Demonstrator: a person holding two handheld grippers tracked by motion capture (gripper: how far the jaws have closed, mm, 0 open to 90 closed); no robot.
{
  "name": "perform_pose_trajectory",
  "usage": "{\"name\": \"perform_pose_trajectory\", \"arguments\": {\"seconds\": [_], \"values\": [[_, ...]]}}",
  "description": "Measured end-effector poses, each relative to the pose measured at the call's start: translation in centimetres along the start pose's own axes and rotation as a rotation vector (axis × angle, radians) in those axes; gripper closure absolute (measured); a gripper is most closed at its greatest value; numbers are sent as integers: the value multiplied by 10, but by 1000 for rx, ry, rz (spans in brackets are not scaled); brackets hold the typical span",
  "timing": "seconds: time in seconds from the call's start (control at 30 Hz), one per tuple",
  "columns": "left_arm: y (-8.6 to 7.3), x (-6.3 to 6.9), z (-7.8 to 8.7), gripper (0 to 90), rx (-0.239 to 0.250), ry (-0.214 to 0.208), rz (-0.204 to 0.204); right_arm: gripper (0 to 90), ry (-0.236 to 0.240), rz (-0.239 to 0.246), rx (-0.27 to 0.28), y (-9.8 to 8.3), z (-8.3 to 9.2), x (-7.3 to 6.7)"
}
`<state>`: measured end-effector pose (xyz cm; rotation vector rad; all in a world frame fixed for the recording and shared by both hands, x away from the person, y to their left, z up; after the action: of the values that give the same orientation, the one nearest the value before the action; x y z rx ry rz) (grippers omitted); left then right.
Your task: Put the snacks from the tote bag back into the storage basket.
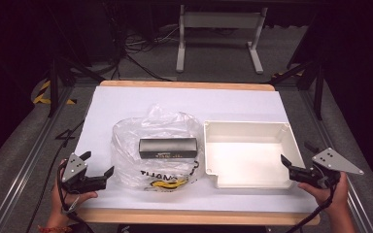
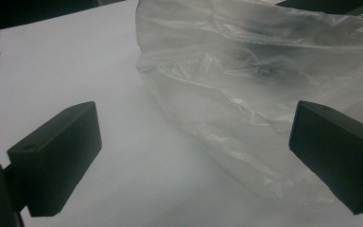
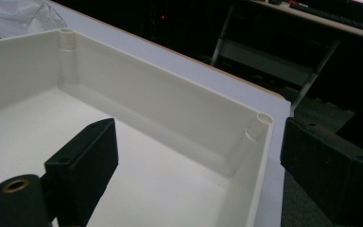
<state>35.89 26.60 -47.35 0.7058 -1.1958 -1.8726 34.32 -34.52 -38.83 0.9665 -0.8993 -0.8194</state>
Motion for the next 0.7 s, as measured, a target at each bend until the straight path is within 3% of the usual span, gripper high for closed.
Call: {"name": "perform_pose_trajectory", "arguments": {"seconds": [0.1, 0.23, 0.4, 0.47, 0.6, 0.7], "values": [[0, 1, -1, 39, -3, 0, -4, 171, 2, 46, 34, 9, -4, -5], [0, 0, -1, 40, -2, 2, -2, 177, 44, 70, 40, 20, -12, -12], [0, 1, -1, 40, -3, 2, -3, 185, 115, 84, 44, 32, -24, -26], [0, 1, -1, 39, -1, 1, -3, 188, 122, 83, 43, 34, -27, -28], [0, 0, -1, 40, 1, 1, -4, 218, 204, 81, 41, 42, -43, -43], [0, 0, -1, 40, 0, 4, -4, 229, 227, 83, 39, 45, -49, -48]]}}
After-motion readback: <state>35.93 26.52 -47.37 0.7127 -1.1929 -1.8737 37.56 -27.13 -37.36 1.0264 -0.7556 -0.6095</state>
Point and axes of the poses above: each handheld gripper's, and its own axes: z roughly backward along the jaws, y roughly out of its top, x roughly to its right, the point moved 5 cm from there along -z, roughly forward along the jaws, and after that the axes turned 2 degrees about x, right-handed, at the moved point
